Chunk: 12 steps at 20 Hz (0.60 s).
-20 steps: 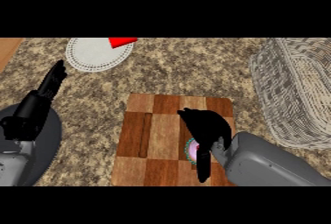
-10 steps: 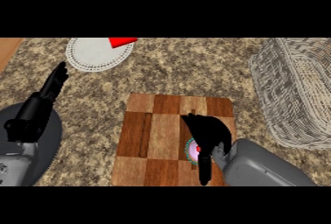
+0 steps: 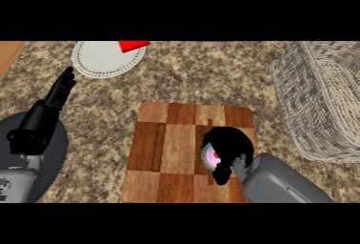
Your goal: Pick the cupcake from the cutting board and place it in the basket
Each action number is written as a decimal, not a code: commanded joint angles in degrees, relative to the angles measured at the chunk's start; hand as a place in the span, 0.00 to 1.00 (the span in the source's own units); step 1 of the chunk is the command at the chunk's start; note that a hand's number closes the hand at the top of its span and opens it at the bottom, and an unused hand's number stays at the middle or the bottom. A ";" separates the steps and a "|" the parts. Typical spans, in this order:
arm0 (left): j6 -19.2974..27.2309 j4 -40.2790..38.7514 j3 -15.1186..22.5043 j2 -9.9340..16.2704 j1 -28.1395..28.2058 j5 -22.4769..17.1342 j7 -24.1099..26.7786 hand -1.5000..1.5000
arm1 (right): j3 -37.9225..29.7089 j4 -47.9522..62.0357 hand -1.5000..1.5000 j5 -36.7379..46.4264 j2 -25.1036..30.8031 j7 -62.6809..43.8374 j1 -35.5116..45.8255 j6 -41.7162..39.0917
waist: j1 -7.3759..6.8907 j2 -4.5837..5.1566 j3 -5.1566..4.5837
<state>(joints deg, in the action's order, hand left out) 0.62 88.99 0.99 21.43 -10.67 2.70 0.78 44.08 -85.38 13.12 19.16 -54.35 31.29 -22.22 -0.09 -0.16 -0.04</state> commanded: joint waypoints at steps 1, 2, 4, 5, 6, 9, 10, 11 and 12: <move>0.41 0.36 -0.37 -1.50 -2.10 1.39 -2.19 0.50 | 0.25 5.13 1.00 5.90 -2.89 2.79 -1.45 -1.52 | -0.08 0.18 0.05; 0.04 0.82 0.10 -2.01 1.50 1.97 1.24 0.50 | -1.67 5.97 1.00 5.56 -4.69 0.47 0.68 -3.40 | -0.23 0.17 0.03; -2.58 1.05 -2.33 -0.09 -0.50 -0.19 -1.38 0.50 | 1.05 0.86 1.00 9.04 -4.23 0.30 -3.20 -2.45 | -0.03 0.10 0.04; -2.58 2.59 -1.72 -0.42 1.16 0.02 -1.82 0.50 | -0.48 5.81 1.00 9.12 -1.95 7.49 -2.01 -3.36 | -0.29 0.16 0.05; -1.09 0.12 -1.48 -1.68 0.91 2.28 1.69 0.50 | -0.03 0.73 1.00 10.13 -2.55 3.68 -4.08 -4.46 | 0.04 0.12 0.03; -1.82 3.20 -1.85 -1.86 -1.43 1.75 -4.70 0.50 | -2.13 6.78 1.00 15.22 -5.57 7.65 -0.14 -3.23 | -0.18 0.17 0.05; -1.91 2.34 -1.08 -2.41 1.21 3.09 -0.50 0.50 | -0.56 3.13 1.00 17.31 -3.81 9.56 -3.79 -1.63 | -0.03 0.14 0.04; -3.06 5.40 -2.27 -2.05 1.12 0.82 -4.16 0.50 | -1.63 6.14 1.00 18.76 -6.82 8.89 -0.81 -1.48 | -0.27 0.13 0.05; -0.14 1.85 -1.09 -2.87 -1.93 3.22 -3.25 0.50 | -4.06 2.27 1.00 17.40 10.07 20.56 -4.96 0.55 | 0.98 0.24 0.12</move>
<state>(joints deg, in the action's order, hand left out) -1.05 91.64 -0.55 19.65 -10.92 4.39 -1.78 41.73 -82.64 27.58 17.99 -44.60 29.63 -23.50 -0.04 -0.41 -0.10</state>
